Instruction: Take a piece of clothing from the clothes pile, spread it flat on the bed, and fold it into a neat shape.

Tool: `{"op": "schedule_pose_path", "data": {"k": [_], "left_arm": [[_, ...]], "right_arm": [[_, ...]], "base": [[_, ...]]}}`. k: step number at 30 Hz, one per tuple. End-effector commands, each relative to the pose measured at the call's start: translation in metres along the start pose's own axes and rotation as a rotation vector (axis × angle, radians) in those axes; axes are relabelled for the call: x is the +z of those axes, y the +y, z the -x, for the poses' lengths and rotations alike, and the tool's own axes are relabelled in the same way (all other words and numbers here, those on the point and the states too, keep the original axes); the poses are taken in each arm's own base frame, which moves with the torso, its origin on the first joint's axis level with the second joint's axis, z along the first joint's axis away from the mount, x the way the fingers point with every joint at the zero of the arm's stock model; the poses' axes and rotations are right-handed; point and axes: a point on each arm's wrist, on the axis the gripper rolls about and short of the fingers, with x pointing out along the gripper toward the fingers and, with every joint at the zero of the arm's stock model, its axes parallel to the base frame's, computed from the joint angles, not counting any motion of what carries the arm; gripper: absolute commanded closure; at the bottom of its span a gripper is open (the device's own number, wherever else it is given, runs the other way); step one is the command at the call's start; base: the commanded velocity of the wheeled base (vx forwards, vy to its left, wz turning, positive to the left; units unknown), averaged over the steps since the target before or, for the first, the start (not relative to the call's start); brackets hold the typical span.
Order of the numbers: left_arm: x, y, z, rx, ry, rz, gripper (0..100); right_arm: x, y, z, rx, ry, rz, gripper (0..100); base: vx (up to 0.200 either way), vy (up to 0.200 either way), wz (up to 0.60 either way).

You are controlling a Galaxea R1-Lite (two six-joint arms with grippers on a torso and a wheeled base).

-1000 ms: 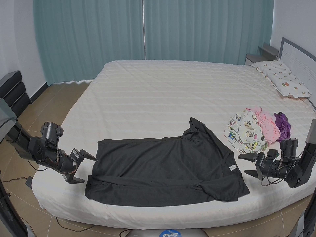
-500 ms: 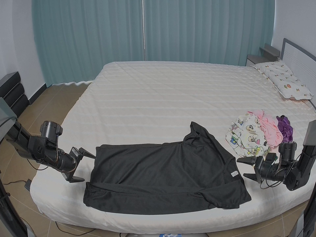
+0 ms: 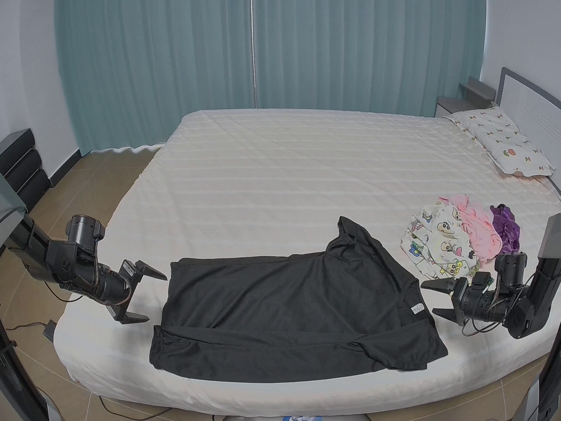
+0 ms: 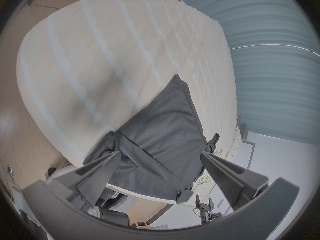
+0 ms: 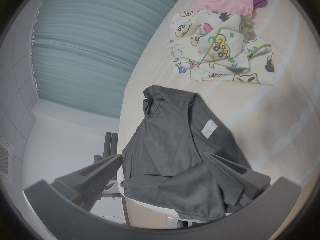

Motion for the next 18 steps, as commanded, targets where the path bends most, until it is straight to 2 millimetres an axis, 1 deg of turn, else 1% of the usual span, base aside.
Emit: {"op": "schedule_pose_path", "data": {"k": [1,5,8,10,13,18], "left_arm": [[-0.001,0.001,-0.001,0.004,0.004,0.0,0],[-0.001,0.001,-0.001,0.005,0.003,-0.004,0],[-0.002,-0.003,0.0,0.0,-0.006,-0.012,0],[-0.006,-0.008,-0.002,-0.006,-0.001,-0.028,0],[-0.008,-0.012,-0.003,-0.01,0.004,-0.042,0],[-0.005,-0.023,-0.007,-0.029,-0.004,-0.069,0]], "right_arm": [[0.001,0.0,-0.001,0.0,-0.002,0.001,0],[0.002,0.0,-0.001,-0.001,-0.011,0.004,0],[0.004,0.0,-0.002,-0.012,-0.028,0.006,0],[0.007,0.0,-0.006,-0.03,-0.054,0.012,0],[0.007,0.0,-0.006,-0.048,-0.071,0.014,0],[0.009,0.002,-0.005,-0.05,-0.088,0.017,0]], "base": [[0.0,0.0,0.0],[0.0,0.0,0.0],[0.0,0.0,0.0],[0.0,0.0,0.0],[0.0,0.0,0.0],[0.0,0.0,0.0]]}}
